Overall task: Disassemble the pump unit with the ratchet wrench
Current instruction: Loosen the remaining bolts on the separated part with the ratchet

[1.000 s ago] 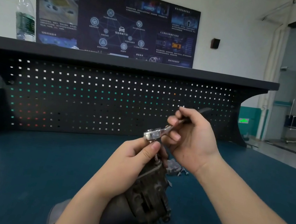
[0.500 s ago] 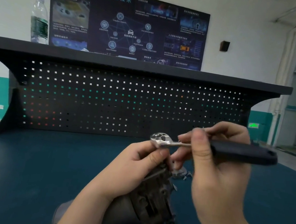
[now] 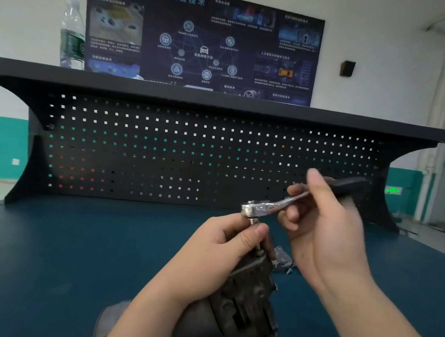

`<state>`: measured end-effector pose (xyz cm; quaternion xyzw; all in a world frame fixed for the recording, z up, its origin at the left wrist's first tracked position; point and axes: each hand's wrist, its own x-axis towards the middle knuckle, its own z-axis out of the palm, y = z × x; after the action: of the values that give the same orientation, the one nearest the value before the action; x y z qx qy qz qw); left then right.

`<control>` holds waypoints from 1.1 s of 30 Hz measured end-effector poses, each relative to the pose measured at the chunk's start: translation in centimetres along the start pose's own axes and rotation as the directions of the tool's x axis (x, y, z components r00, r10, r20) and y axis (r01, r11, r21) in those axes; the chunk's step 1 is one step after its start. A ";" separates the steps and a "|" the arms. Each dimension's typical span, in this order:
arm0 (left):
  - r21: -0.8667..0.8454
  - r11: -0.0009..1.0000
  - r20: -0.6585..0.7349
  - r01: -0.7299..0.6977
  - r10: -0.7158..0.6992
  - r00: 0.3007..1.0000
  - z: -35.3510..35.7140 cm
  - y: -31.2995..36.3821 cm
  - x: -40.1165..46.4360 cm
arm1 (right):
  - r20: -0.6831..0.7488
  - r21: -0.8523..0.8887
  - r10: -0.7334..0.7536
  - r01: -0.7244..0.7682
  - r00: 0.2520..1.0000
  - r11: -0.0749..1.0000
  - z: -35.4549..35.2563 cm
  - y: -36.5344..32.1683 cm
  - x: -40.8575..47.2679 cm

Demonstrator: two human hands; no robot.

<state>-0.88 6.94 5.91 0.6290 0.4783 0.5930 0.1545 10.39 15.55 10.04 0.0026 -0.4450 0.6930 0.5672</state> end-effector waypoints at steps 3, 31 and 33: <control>0.044 0.999 -0.004 -0.013 0.014 1.000 -0.1 -0.1 0.1 | 0.133 -0.189 -0.393 0.412 0.910 0.891 0.1 -0.2 -2.9; 0.047 0.998 -0.008 -0.032 0.032 0.999 -0.1 -0.2 0.4 | 0.241 -0.277 -0.612 0.658 0.753 0.701 0.2 1.0 -3.4; 0.080 0.995 -0.005 -0.060 0.061 0.998 0.0 -0.4 0.5 | 0.498 -0.326 -0.660 0.827 0.562 0.458 0.2 1.5 -4.8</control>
<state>-1.09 7.53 5.88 0.6466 0.4829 0.5803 0.1093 10.82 11.73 6.75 0.1489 -0.6490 0.2088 0.7163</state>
